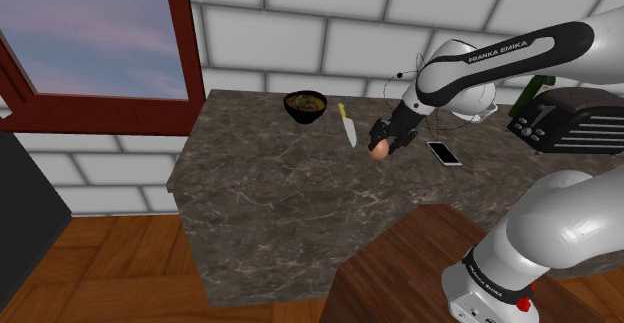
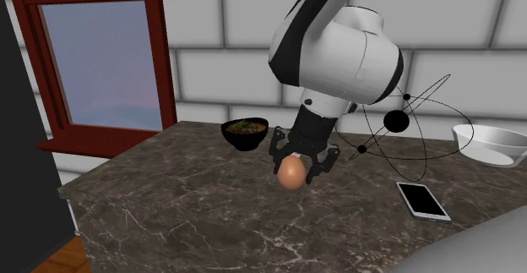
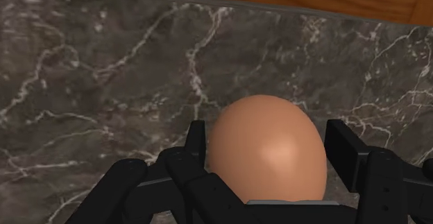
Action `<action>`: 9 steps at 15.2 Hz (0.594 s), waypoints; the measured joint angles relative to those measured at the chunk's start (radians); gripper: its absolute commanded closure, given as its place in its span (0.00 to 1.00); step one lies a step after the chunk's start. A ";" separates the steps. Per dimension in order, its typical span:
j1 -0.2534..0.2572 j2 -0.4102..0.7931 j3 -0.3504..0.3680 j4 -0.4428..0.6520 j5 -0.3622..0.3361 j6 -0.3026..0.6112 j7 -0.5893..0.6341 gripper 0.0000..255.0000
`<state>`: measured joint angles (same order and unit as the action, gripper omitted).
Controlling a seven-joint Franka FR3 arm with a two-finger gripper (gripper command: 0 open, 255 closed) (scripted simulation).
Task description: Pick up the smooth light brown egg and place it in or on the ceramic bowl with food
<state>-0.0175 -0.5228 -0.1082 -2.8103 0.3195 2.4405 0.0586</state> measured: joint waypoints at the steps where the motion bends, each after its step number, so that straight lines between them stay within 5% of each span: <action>1: -0.003 -0.013 0.004 0.004 -0.005 -0.016 0.008 1.00; 9: -0.025 -0.082 0.018 0.066 -0.040 -0.145 0.055 1.00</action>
<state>-0.0425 -0.6053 -0.0899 -2.7440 0.2792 2.2955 0.1139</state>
